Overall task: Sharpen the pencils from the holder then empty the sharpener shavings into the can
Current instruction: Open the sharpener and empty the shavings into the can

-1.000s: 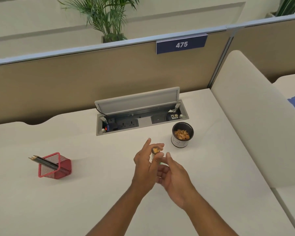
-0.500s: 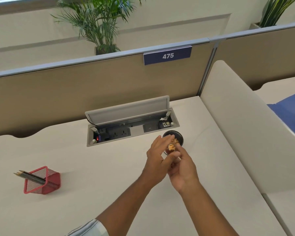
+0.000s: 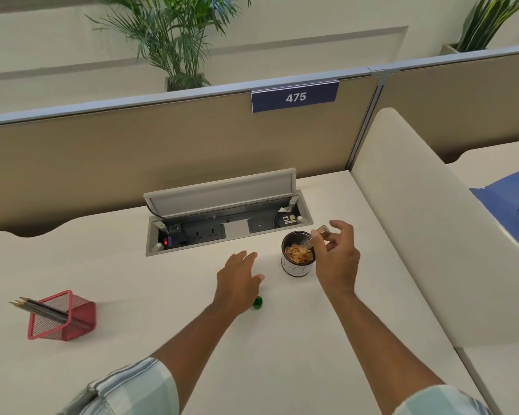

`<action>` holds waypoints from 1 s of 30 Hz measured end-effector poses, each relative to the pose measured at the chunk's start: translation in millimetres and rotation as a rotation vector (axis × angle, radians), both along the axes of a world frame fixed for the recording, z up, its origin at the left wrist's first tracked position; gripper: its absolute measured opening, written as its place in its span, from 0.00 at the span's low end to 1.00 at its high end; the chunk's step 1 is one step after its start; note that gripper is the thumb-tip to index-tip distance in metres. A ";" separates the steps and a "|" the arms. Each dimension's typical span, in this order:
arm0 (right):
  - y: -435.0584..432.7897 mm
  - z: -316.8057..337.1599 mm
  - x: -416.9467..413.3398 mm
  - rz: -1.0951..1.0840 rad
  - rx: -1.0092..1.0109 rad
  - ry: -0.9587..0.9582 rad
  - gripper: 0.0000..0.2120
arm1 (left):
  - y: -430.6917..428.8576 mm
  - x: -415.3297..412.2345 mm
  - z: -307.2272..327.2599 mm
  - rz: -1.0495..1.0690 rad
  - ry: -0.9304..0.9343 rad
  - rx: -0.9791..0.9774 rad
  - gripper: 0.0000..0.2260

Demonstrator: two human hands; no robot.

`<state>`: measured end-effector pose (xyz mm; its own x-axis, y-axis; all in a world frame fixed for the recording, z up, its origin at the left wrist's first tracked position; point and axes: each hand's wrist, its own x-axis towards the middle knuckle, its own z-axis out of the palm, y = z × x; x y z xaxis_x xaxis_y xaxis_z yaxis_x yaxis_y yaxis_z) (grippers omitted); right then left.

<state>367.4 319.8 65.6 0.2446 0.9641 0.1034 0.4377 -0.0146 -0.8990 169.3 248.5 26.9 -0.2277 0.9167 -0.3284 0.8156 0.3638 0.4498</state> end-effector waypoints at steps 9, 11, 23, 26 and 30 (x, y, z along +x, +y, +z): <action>7.0 -23.9 -0.4 0.170 0.140 -0.272 0.21 | 2.2 -35.2 -22.9 -0.149 0.225 -0.249 0.29; 7.0 -24.8 -0.3 0.192 0.200 -0.323 0.23 | 1.4 -39.7 -23.2 -0.169 0.214 -0.269 0.32; 8.8 -16.5 2.6 0.208 0.322 -0.346 0.18 | 2.2 -46.1 -25.7 -0.202 0.223 -0.276 0.35; 9.5 -18.4 2.9 0.231 0.298 -0.352 0.23 | 3.0 -45.2 -24.8 -0.207 0.233 -0.283 0.35; 6.4 -15.3 0.9 0.230 0.287 -0.297 0.31 | 4.6 -45.9 -24.4 -0.211 0.231 -0.299 0.35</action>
